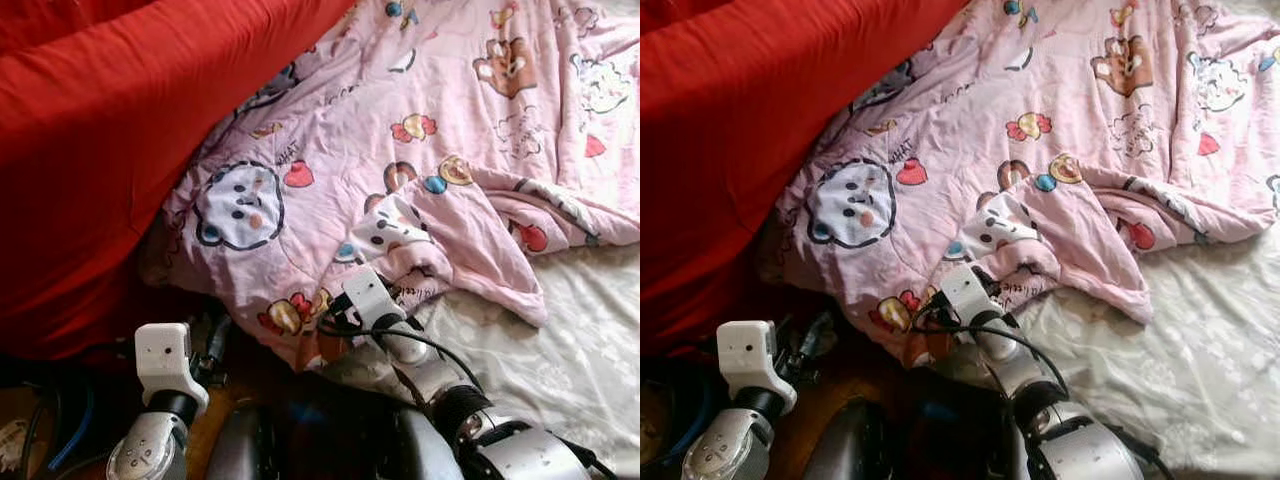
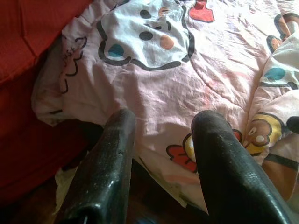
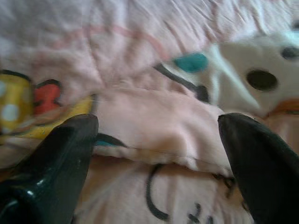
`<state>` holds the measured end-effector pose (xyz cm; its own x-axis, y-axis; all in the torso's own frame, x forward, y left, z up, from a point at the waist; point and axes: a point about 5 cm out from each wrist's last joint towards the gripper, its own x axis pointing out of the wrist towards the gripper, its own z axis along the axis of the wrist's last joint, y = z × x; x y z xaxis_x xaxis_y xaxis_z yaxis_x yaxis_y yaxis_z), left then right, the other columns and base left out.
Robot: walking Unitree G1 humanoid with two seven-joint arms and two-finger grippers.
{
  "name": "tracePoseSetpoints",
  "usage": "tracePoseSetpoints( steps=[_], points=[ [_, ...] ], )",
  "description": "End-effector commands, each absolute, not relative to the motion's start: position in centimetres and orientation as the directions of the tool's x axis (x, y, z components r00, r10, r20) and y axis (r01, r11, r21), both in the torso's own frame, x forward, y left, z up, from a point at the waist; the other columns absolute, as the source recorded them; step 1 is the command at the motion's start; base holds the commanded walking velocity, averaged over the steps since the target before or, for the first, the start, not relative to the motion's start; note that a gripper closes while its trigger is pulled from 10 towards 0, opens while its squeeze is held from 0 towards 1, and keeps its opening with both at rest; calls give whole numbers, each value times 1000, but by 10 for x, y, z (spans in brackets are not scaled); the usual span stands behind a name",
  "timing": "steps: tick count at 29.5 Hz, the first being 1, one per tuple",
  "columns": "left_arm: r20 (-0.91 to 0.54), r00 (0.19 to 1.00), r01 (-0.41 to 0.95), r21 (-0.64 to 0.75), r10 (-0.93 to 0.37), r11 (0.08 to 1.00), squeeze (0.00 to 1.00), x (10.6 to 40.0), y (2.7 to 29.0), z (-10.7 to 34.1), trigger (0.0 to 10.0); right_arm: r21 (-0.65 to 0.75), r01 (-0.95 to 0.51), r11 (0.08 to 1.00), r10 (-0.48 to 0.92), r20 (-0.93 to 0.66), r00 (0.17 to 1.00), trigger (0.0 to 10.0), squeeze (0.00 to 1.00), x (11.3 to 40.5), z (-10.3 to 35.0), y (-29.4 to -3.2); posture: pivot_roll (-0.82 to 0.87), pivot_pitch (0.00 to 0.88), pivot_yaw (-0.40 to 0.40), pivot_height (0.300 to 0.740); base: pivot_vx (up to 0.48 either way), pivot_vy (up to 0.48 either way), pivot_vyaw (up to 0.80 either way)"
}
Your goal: Clean up the room
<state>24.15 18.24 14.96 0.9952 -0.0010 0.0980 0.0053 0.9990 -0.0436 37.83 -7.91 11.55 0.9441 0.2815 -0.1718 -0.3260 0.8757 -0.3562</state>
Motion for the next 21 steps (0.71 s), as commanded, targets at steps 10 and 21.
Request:
tracePoseSetpoints(
  steps=[10,21],
  points=[
    [46,999,-15,-43,17,999,0,228,181,146,10000,353,-39,935,161,-325,932,10000,0,370,86,-94,267,650,-55,622,0,0,0],
    [64,997,-31,-26,33,999,0,232,184,153,10000,527,-163,834,304,-193,933,10000,0,370,96,-80,269,646,-55,622,0,0,0]
  ],
)
